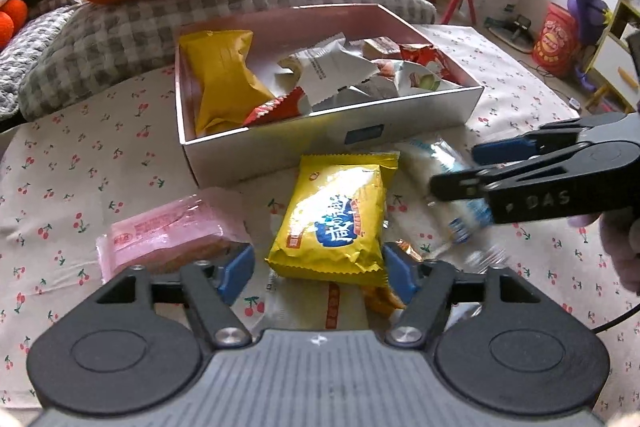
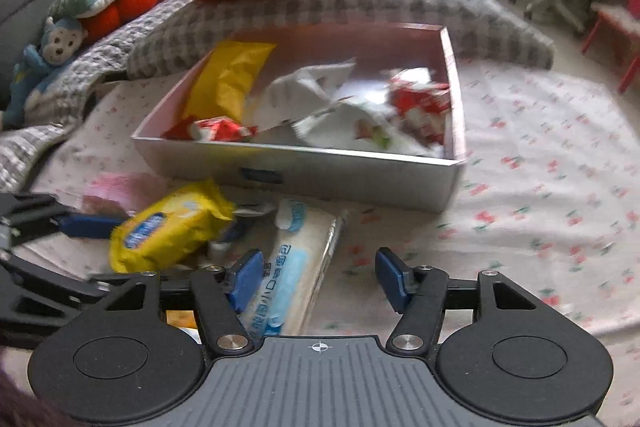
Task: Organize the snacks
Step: 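Lower the left tool onto the yellow biscuit bag while the right tool approaches the white milk-bread packet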
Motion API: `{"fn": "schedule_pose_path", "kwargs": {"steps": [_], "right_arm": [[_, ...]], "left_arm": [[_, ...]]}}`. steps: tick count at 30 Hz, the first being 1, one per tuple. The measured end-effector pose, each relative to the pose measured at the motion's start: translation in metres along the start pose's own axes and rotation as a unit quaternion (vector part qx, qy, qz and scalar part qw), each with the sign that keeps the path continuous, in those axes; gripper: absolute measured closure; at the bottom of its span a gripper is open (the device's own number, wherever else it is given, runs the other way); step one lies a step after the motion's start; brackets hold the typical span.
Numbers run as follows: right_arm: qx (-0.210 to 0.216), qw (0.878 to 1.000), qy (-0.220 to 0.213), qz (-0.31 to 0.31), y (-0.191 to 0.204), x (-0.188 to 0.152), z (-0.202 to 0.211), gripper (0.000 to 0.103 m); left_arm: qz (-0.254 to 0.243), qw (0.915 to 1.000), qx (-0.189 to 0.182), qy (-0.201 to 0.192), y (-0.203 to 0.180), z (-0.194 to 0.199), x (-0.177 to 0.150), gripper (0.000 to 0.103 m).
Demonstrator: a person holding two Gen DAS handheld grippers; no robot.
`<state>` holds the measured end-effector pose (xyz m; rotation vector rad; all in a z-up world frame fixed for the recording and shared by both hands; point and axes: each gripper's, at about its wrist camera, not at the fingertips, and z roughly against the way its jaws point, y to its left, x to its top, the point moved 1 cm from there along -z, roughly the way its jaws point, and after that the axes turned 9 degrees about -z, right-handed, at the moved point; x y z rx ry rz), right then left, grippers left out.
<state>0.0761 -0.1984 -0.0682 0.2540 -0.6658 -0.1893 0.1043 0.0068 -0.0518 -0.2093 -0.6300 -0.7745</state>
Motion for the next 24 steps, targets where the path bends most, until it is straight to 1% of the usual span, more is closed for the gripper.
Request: {"fn": "schedule_pose_path", "kwargs": {"steps": [3,5,8,10,13,16,19,22,24], "right_arm": [[0.004,1.000,-0.004,-0.013,-0.008,0.000,0.005,0.041],[0.013,1.000,-0.010,-0.011,-0.009,0.000,0.009,0.040],[0.027,1.000,-0.013,0.009,-0.004,-0.005,0.013,0.040],[0.029,0.999,-0.013,0.027,0.001,-0.009,0.014,0.040],[0.030,0.998,-0.009,0.050,0.006,-0.016,0.011,0.040],[0.025,0.997,-0.005,0.070,0.009,-0.022,0.007,0.040],[0.019,0.996,-0.005,0.087,0.011,-0.025,0.005,0.041],[0.019,0.996,-0.007,0.090,0.012,-0.025,0.006,0.044],[0.024,0.996,-0.005,0.089,0.011,-0.025,0.007,0.055]], "left_arm": [[0.008,1.0000,0.002,-0.004,0.002,0.000,0.001,0.032],[0.016,0.9998,0.001,-0.007,0.003,-0.001,0.003,0.032],[0.027,0.9996,0.001,-0.012,0.003,-0.004,0.004,0.032],[0.040,0.9991,0.001,-0.016,0.004,-0.007,0.002,0.032],[0.052,0.9985,0.001,-0.019,0.004,-0.011,0.001,0.035],[0.044,0.9988,0.007,-0.021,0.000,-0.011,0.001,0.039],[0.041,0.9989,0.011,-0.020,-0.001,-0.011,0.001,0.040],[0.046,0.9987,0.006,-0.021,0.000,-0.010,0.002,0.044],[0.049,0.9986,0.003,-0.021,0.000,-0.009,0.002,0.046]]}}
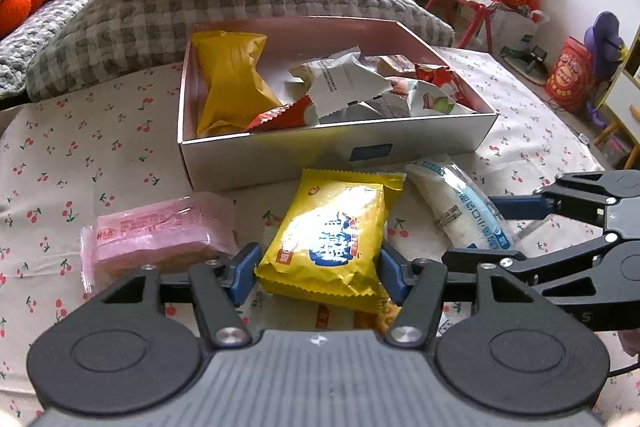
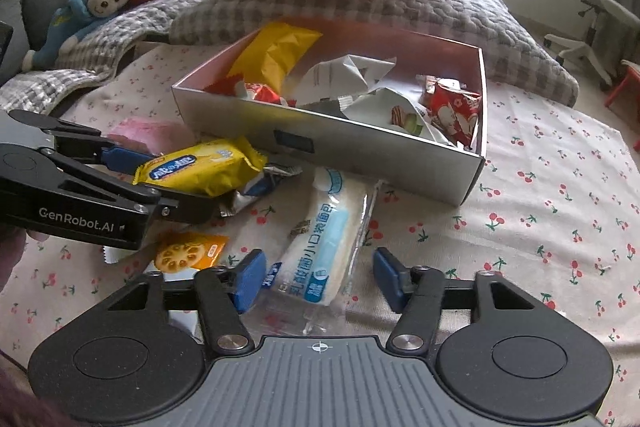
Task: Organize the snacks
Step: 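Lower the left tool onto the yellow biscuit bag while the right tool approaches the white milk-bread packet, then carry the yellow bag with the left tool while the right tool carries the white packet into the box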
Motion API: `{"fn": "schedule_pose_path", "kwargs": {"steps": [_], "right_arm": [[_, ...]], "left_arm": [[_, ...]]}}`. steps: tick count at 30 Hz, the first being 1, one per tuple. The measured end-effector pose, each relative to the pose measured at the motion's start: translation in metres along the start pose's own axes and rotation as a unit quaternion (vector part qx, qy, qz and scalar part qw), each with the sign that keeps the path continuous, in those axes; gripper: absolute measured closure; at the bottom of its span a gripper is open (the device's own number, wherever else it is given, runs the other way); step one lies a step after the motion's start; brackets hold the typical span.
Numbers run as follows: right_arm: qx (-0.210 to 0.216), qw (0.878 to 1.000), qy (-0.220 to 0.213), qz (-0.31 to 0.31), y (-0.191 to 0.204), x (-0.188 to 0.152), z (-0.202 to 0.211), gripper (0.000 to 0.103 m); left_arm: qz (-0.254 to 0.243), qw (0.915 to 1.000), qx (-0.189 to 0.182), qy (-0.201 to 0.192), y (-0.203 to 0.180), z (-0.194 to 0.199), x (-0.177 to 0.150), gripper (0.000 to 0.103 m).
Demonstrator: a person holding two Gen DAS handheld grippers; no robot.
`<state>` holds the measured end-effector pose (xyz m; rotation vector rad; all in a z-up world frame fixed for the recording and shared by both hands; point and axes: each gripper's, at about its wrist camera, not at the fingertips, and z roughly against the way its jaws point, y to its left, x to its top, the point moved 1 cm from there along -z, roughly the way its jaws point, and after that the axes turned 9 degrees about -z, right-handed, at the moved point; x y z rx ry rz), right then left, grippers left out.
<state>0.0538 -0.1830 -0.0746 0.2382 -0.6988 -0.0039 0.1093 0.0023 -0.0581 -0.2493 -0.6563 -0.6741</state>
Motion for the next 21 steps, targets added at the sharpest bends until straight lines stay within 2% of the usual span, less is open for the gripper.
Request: {"fn": "schedule_pose_path", "kwargs": {"steps": [9,15,21], "right_arm": [[0.029,0.999,0.016,-0.026,-0.010,0.003,0.006,0.076],[0.036,0.998,0.027,-0.046,-0.014,0.005,0.016,0.082],[0.035,0.995,0.049,-0.083,-0.022,0.008,0.020,0.084]], "left_arm": [[0.028,0.9996,0.005,0.001,0.000,0.009,-0.002,0.051],[0.039,0.9992,0.004,0.006,-0.002,0.016,-0.001,0.052],[0.042,0.9990,-0.007,0.012,-0.011,0.023,0.001,0.052]]}}
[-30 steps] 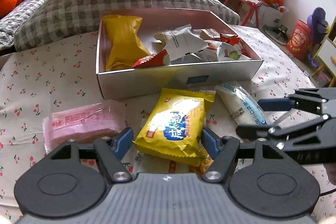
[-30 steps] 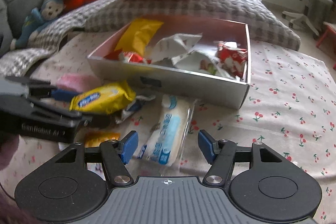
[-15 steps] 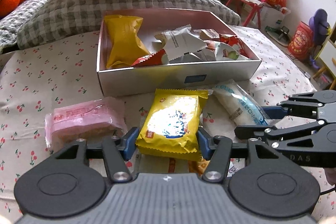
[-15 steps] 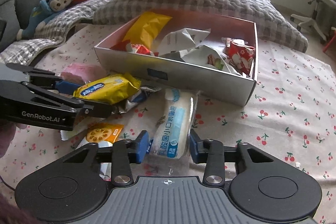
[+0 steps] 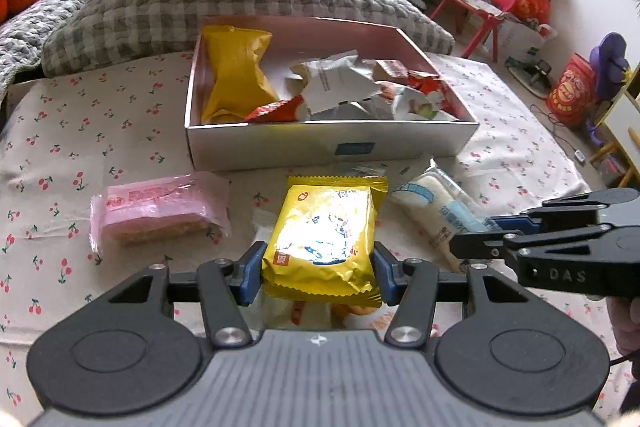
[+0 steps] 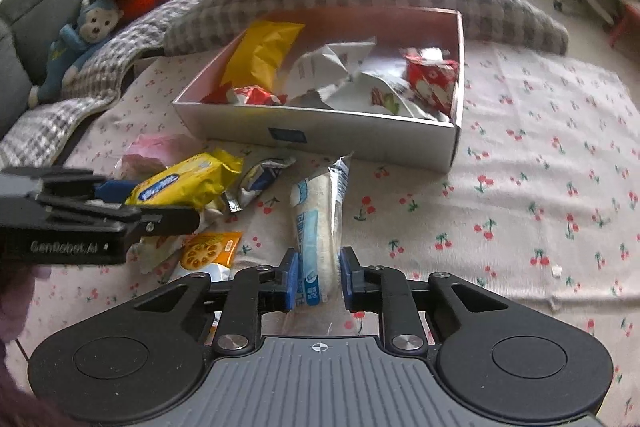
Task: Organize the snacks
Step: 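Carry the yellow bag with the left tool while the right tool carries the white packet into the box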
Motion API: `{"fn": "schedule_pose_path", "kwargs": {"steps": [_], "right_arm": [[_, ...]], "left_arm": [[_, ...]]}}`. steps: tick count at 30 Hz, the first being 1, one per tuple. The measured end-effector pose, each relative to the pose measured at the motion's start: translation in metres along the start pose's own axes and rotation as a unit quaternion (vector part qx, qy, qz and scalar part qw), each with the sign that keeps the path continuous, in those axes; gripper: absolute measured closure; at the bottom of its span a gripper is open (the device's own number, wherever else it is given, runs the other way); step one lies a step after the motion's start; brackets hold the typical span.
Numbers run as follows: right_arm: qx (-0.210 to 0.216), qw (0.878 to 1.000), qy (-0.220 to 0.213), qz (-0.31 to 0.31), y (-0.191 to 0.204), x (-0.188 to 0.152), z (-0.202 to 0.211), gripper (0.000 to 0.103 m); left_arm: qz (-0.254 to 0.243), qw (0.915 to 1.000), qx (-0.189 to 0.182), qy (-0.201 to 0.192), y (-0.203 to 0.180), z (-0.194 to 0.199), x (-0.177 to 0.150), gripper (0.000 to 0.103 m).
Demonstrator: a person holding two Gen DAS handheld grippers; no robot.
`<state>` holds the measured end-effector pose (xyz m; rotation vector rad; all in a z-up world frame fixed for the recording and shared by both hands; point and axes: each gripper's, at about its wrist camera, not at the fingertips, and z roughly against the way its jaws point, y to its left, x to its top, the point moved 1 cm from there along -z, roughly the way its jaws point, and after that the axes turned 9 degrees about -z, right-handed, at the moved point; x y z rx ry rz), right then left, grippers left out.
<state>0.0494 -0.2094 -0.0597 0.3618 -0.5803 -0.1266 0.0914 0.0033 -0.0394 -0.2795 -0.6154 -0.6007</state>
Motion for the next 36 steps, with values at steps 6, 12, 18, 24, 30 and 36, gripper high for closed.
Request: {"fn": "schedule_pose_path", "kwargs": {"steps": [6,12,18,24,30,36], "right_arm": [[0.021,0.999,0.004,-0.039,-0.007,0.005,0.011,0.085],[0.038,0.997,-0.003,-0.065,-0.010,0.011,0.028,0.086],[0.058,0.993,-0.011,-0.099,-0.019,0.018,0.046,0.086],[0.074,0.988,-0.040,-0.133,-0.028,0.034,0.061,0.086],[0.071,0.980,-0.075,-0.169,-0.038,0.057,0.061,0.086],[0.075,0.975,-0.099,-0.185,-0.049,0.078,0.044,0.086]], "left_arm": [[0.012,0.9999,0.001,-0.004,-0.006,0.009,0.003,0.052],[0.029,0.9996,0.001,-0.005,-0.006,0.016,0.005,0.052],[0.050,0.9985,0.009,-0.022,-0.002,0.028,0.008,0.052],[0.090,0.9950,0.016,-0.041,0.005,0.032,0.016,0.052],[0.130,0.9887,0.035,-0.066,0.004,0.031,0.027,0.052],[0.103,0.9884,0.078,-0.079,-0.003,0.017,0.051,0.052]]}}
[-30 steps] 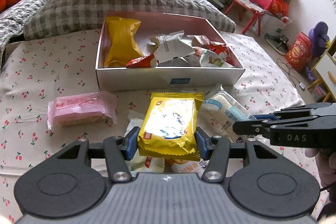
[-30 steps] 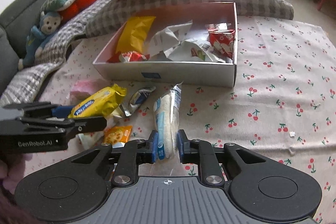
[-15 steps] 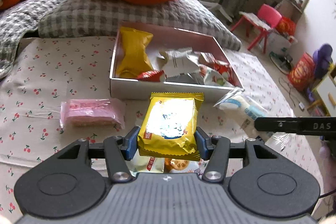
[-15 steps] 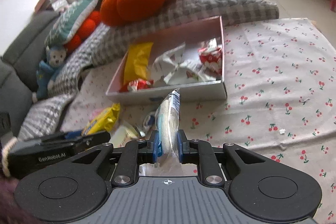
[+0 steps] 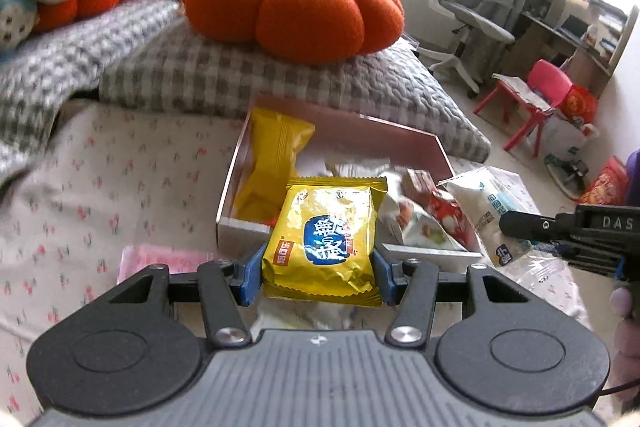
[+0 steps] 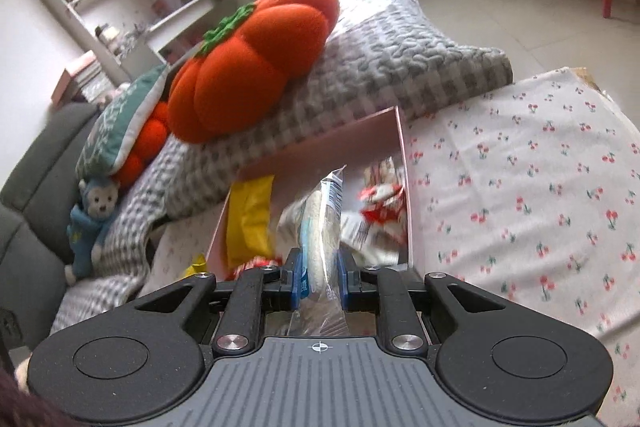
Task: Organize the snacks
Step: 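Carry the yellow bag with the left tool while the right tool carries the white packet into the box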
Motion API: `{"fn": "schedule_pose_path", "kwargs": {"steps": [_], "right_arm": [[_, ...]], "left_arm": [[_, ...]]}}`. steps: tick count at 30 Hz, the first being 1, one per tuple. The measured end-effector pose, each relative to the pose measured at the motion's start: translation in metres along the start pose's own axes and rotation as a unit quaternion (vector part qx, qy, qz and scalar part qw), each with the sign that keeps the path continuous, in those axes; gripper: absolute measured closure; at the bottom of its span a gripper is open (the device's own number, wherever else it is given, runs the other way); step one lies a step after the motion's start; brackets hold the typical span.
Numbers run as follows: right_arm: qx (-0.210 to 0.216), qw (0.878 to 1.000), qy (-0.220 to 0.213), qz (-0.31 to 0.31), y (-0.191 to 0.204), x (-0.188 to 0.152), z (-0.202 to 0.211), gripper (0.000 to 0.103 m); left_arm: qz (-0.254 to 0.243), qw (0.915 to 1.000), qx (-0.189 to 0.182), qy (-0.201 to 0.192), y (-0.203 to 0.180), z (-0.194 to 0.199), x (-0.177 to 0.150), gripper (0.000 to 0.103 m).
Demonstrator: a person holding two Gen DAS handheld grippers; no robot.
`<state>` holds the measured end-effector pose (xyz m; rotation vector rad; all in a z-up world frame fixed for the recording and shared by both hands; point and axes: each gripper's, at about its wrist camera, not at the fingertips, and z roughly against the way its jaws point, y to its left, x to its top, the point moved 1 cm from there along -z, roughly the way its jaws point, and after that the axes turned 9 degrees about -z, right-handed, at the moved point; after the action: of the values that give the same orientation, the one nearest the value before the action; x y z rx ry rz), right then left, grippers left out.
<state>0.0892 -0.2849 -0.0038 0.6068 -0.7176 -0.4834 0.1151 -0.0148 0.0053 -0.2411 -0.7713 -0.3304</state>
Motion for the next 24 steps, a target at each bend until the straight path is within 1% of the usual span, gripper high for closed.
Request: {"fn": "schedule_pose_path", "kwargs": {"steps": [4,8,11,13,18,24], "right_arm": [[-0.014,1.000,0.002,0.020,-0.002,0.010,-0.020,0.086],[-0.011,1.000,0.003,-0.005,-0.009,0.016,-0.033,0.086],[-0.020,1.000,0.001,-0.002,-0.013,0.021,-0.046,0.086],[-0.021,1.000,0.001,-0.005,-0.018,0.025,-0.054,0.086],[-0.016,1.000,0.002,-0.005,-0.021,0.030,-0.065,0.086],[-0.011,1.000,-0.009,-0.001,-0.020,0.032,-0.069,0.086]], "left_arm": [[-0.015,0.9997,0.019,-0.004,-0.004,-0.021,0.015,0.052],[-0.001,0.9997,0.024,0.008,-0.001,-0.043,0.026,0.052],[0.018,0.9992,0.029,0.022,0.003,-0.057,0.032,0.052],[0.017,0.9988,0.035,0.029,0.002,-0.066,0.035,0.052],[0.002,0.9985,0.041,0.037,-0.002,-0.080,0.037,0.052],[-0.011,0.9984,0.043,0.036,-0.004,-0.087,0.042,0.052]]}}
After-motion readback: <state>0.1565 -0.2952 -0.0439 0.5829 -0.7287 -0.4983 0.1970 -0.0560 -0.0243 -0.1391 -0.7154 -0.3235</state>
